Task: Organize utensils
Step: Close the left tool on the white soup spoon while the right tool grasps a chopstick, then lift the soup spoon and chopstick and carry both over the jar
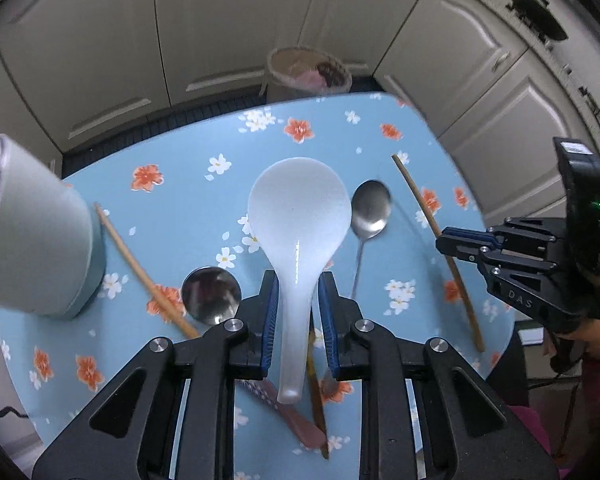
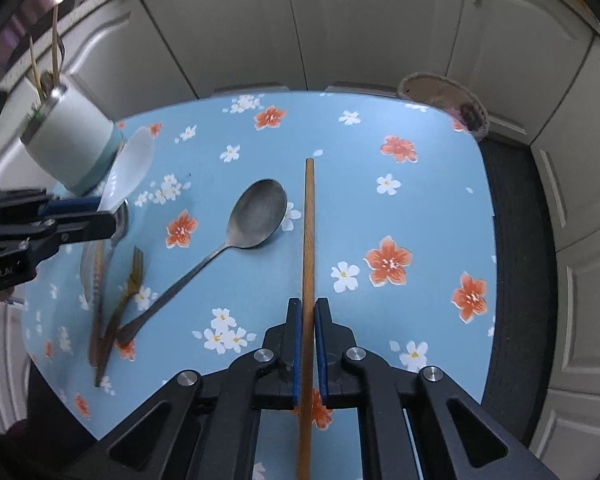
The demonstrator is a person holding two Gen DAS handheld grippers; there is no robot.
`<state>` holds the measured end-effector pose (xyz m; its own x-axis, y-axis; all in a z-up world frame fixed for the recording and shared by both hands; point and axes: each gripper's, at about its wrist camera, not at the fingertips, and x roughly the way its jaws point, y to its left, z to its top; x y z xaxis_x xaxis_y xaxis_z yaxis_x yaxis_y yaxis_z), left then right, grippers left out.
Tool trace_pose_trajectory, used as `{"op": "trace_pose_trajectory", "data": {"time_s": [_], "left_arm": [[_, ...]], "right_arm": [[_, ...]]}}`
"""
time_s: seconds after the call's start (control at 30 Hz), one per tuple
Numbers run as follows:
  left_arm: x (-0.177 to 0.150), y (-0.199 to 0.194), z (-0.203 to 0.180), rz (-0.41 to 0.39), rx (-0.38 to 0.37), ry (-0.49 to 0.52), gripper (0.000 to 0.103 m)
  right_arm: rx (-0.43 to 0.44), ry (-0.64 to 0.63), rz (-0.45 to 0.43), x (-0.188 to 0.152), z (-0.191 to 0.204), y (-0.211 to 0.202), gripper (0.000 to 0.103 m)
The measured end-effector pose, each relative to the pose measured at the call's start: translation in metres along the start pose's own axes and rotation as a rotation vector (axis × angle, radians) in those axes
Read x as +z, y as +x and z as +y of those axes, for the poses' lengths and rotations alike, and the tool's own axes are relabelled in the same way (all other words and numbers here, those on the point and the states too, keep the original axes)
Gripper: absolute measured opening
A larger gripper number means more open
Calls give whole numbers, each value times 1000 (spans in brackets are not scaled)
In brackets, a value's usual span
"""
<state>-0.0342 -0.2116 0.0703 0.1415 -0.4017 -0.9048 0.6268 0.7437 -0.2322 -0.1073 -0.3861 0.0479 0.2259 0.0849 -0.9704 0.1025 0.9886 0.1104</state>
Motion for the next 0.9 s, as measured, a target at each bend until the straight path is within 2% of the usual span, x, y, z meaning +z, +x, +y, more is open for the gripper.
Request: {"op": "trace_pose_trajectory", "data": {"time_s": [0.27, 0.9], "left_arm": [[-7, -44, 4, -111, -17, -55, 19], [-25, -124, 36, -255, 7, -133, 19]], "right_arm": [[51, -19, -70, 3, 20, -40, 5], [124, -137, -190, 48, 95, -97, 5]]}}
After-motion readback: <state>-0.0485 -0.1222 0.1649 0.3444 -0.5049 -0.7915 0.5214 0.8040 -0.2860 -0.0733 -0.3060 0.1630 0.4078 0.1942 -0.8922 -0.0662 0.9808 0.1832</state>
